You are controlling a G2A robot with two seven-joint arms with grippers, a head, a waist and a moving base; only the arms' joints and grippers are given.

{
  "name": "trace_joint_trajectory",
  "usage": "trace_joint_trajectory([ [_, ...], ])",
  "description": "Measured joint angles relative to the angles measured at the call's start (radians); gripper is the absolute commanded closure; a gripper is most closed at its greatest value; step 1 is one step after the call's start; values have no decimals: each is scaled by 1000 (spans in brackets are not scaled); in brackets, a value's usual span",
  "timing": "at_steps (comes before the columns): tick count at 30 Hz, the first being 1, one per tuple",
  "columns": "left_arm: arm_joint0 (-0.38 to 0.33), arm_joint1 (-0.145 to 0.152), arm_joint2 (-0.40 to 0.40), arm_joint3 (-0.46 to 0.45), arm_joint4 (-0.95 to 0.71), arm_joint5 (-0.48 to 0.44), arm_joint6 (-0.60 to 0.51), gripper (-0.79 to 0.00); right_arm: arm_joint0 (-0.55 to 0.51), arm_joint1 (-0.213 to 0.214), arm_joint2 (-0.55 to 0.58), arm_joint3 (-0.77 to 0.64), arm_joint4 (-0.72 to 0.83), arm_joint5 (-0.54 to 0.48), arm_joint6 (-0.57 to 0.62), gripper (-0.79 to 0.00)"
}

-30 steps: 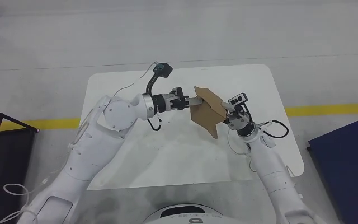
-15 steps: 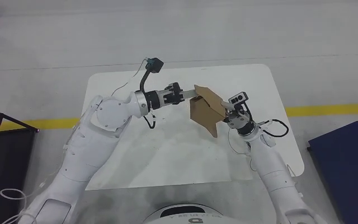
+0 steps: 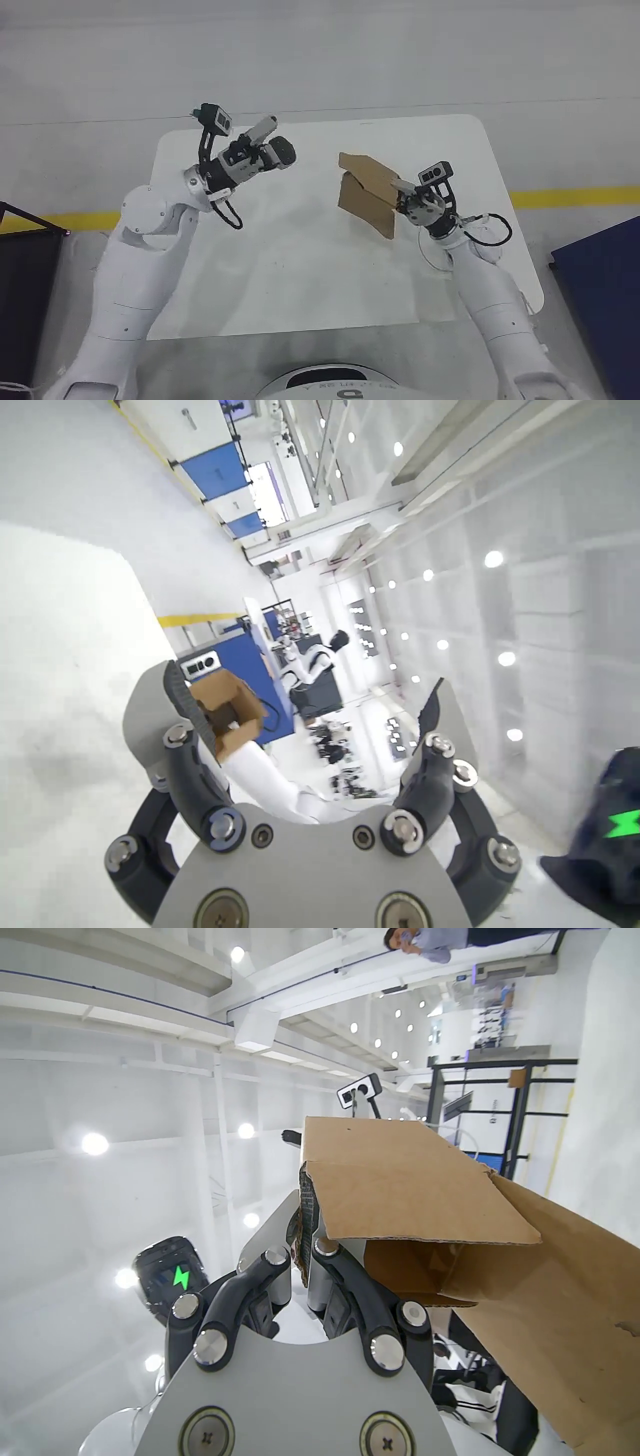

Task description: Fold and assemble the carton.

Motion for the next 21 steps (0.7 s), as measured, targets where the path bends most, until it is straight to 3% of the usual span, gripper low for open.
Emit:
trace_joint_trajectory([
  [2,-3,5,-18,9,-49,71,-63,-785,3,3,5,-1,-25,-16,-18,0],
  [7,-15,2,-38,63,-237,112,-120,-785,2,9,18,-21,-58,-41,-35,0],
  [15,-2,-5,-23,65,-244,117,-108,-785,2,9,18,-22,-58,-40,-35,0],
  [21,-10,-26,33,181,-522,158,-145,-785,-16,15,16,-67,-107,-36,-53,0],
])
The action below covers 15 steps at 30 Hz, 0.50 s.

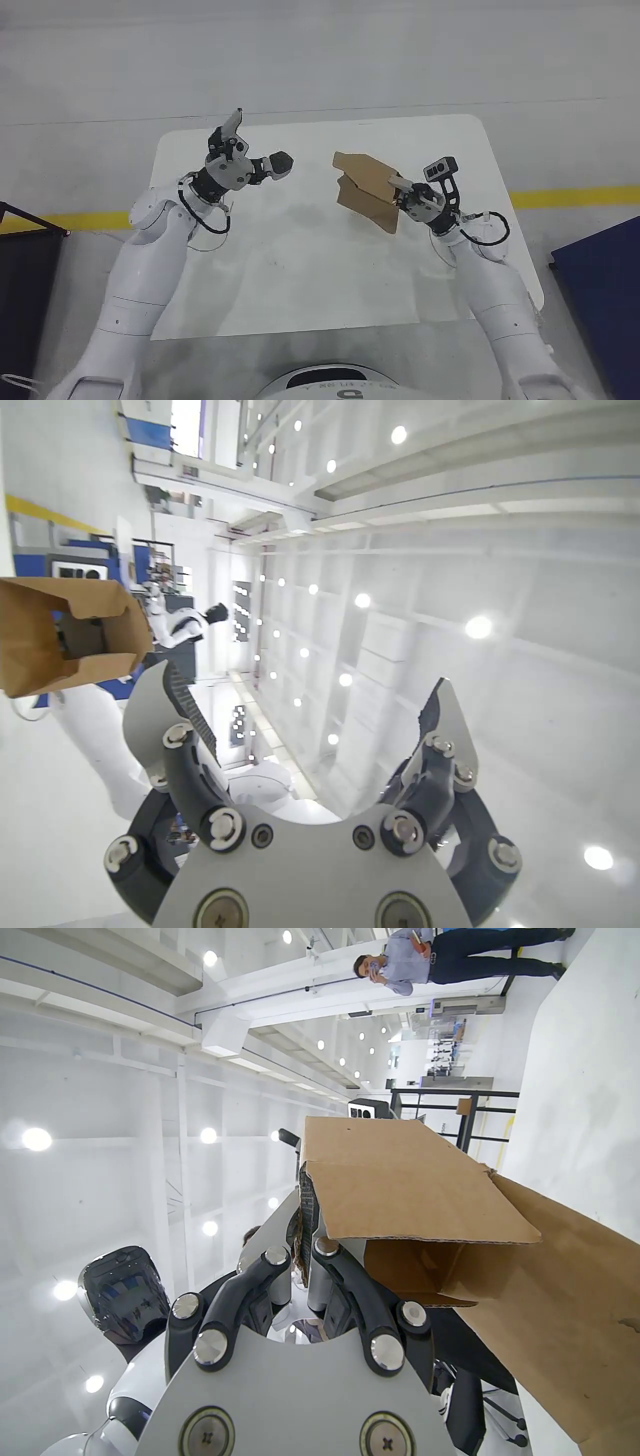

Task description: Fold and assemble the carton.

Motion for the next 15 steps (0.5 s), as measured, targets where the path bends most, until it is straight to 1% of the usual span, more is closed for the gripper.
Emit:
trace_joint_trajectory([
  [3,-17,0,7,32,-28,52,-39,-785,-9,6,10,-16,-5,3,25,0],
  [8,-61,4,40,67,46,155,-75,-785,-19,11,11,-47,3,20,64,0],
  [10,-82,0,65,81,55,171,-87,-785,-21,13,6,-61,3,28,72,0],
  [15,-127,-14,125,121,44,168,-100,-785,-27,16,-7,-89,-4,37,80,0],
])
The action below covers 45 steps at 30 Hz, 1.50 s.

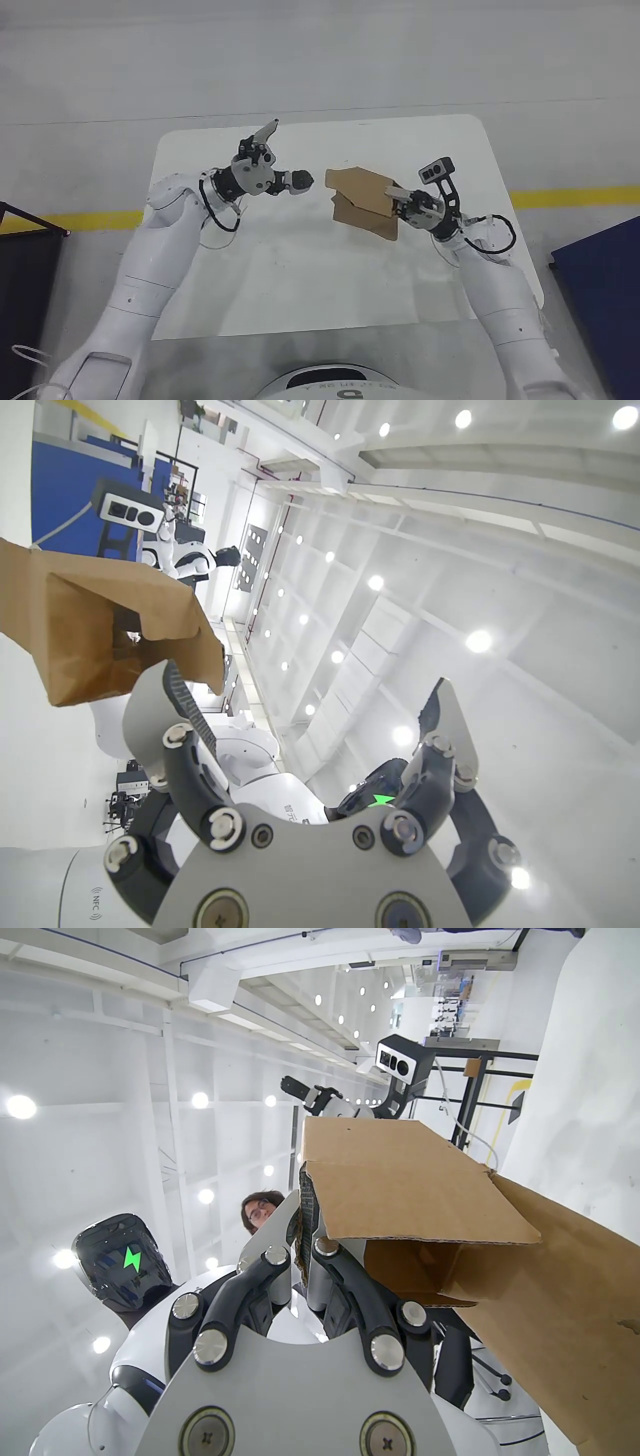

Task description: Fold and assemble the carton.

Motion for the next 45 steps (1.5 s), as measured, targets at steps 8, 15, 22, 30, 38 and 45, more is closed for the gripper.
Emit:
trace_joint_trajectory([
  [8,-53,-19,78,51,-3,7,-23,-785,-12,5,-8,-29,-7,5,-9,0],
  [15,-73,-27,102,61,-1,0,-42,-785,-16,10,-11,-31,-6,4,-19,0],
  [22,-70,-21,91,51,34,-24,-121,-785,-22,14,-12,-37,-3,3,-21,0],
  [30,-70,-22,107,33,59,-32,-142,-785,-32,20,-17,-52,-8,6,-24,0],
  [38,-99,-30,161,32,135,-39,-115,-745,-53,27,-7,-67,-1,-1,-23,0],
  [45,-109,-31,180,19,182,-37,-113,-292,-69,32,0,-75,7,-5,-21,0],
])
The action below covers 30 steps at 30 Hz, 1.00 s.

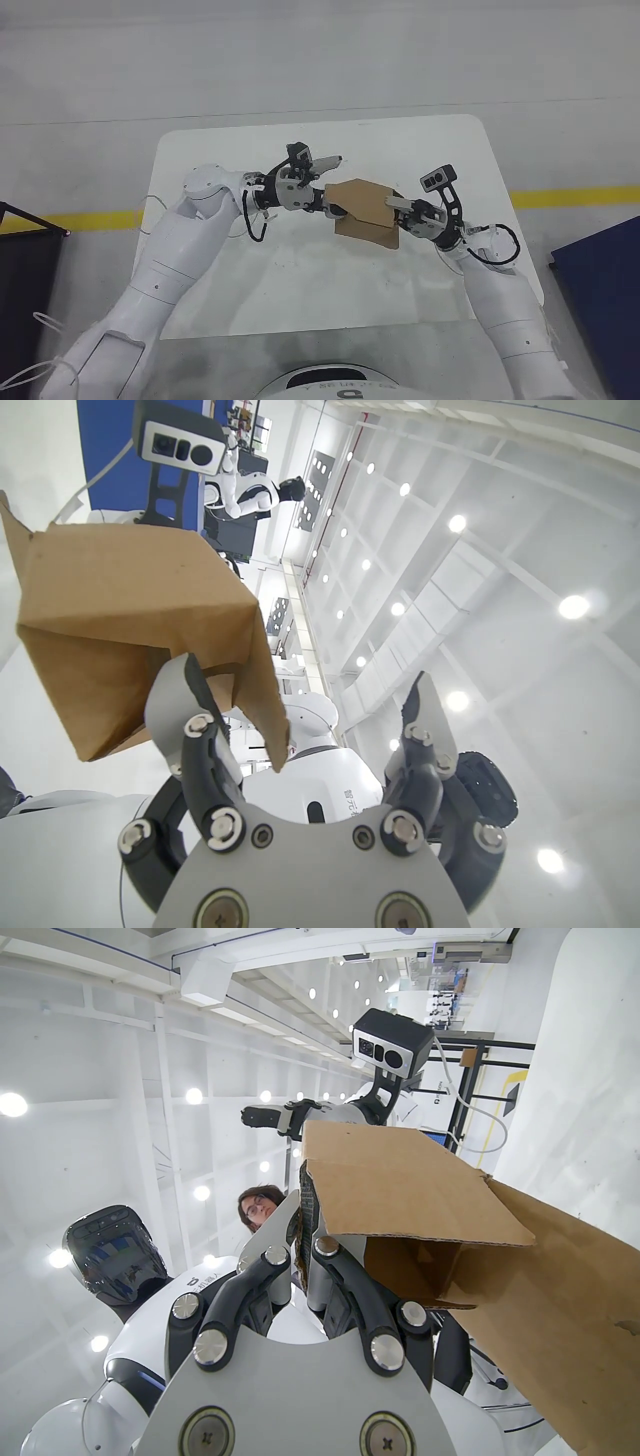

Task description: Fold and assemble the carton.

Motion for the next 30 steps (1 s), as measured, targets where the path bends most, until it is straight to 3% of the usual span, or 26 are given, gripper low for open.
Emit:
trace_joint_trajectory([
  [1,0,1,0,-3,10,1,0,-246,-1,1,1,0,2,-2,0,0],
  [3,1,3,-3,-8,26,2,5,-49,-3,2,3,-1,6,-4,1,0],
  [4,3,6,-5,-13,44,5,10,0,-3,3,4,-1,10,-6,2,0],
  [17,30,45,-45,-123,285,89,49,0,-10,9,5,-7,30,-20,10,0],
  [20,33,53,-52,-151,328,110,56,-120,-11,10,4,-9,31,-21,11,0],
  [23,36,60,-52,-173,371,135,65,-151,-11,11,2,-9,34,-20,12,0],
  [25,42,63,-57,-181,383,138,74,-249,-10,12,0,-9,40,-18,12,0],
  [30,58,70,-72,-192,390,140,81,-376,-4,13,-4,0,50,-11,14,0],
])
